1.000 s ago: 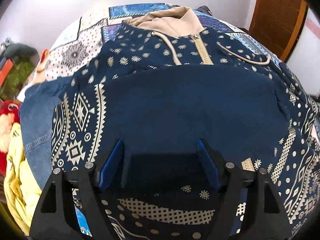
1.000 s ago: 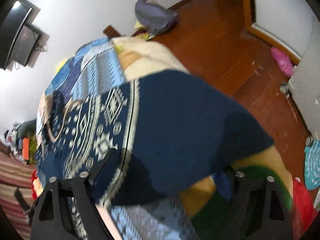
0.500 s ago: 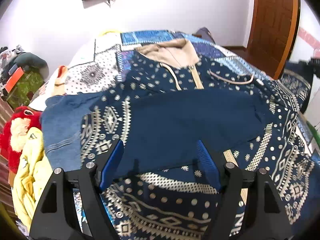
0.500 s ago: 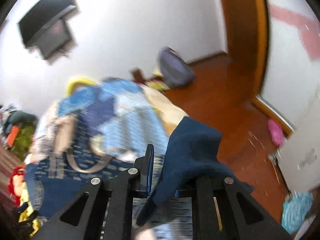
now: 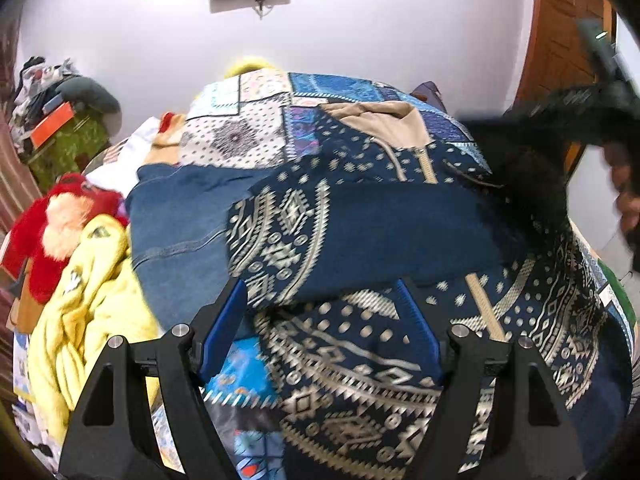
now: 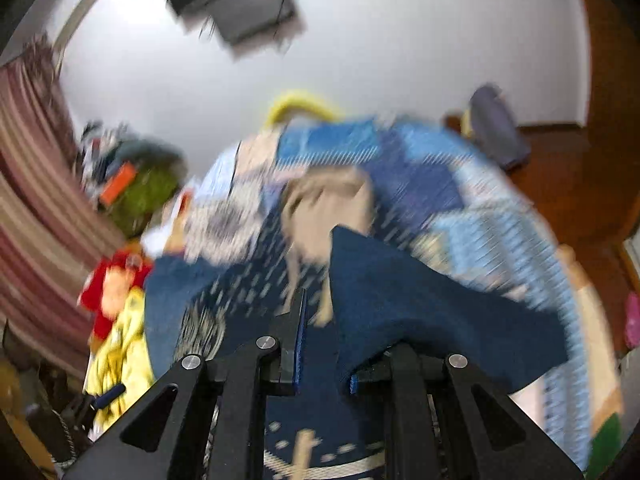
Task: Fold large clothes
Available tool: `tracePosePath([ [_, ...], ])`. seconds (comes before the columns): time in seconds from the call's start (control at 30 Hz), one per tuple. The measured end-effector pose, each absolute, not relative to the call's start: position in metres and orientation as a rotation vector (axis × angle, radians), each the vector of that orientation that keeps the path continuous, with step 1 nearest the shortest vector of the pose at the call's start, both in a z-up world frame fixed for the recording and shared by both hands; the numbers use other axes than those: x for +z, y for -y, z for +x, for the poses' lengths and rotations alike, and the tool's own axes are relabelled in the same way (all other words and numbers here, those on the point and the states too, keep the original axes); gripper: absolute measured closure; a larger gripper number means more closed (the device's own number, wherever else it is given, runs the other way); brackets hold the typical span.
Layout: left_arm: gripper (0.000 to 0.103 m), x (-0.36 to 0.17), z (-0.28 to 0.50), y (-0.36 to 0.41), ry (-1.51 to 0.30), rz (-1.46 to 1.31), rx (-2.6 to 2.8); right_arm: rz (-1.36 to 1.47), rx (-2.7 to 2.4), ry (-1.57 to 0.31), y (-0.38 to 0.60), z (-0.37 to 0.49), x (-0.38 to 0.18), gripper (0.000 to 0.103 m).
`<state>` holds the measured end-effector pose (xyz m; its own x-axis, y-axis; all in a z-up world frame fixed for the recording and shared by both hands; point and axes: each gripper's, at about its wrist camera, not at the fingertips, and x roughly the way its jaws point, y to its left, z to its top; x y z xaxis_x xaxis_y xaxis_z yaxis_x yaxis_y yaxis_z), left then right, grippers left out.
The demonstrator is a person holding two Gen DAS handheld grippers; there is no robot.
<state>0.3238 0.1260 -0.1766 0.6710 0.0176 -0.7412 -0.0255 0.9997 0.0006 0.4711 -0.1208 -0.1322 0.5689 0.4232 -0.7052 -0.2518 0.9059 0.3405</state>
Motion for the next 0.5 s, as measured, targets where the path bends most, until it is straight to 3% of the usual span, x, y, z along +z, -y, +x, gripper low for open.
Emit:
tracePosePath([
  [0.23,0.028,-0.181,0.298,-0.15,-0.847,-0.034,0.067,0.158,0.364,-1.18,0.047,0.463,-0.245,0.089],
  [0.37,0.028,-0.182,0.291,-0.156,-0.864,-0.053,0.075,0.078,0.339,-1.205,0.037,0.445,-0.26,0.083],
  [0.4,0.028,-0.182,0.289,-0.156,-0.866,-0.054,0.076,0.068,0.347,-1.233,0.037,0.443,-0.264,0.065],
  [0.43,0.028,-0.182,0.288,-0.155,-0.867,-0.056,0.078,0.086,0.385,-1.264,0.038,0.441,-0.265,0.035],
  [0.5,0.028,-0.181,0.285,-0.152,-0.866,-0.061,0.077,0.212,0.5,-1.316,0.039,0.434,-0.265,0.001],
])
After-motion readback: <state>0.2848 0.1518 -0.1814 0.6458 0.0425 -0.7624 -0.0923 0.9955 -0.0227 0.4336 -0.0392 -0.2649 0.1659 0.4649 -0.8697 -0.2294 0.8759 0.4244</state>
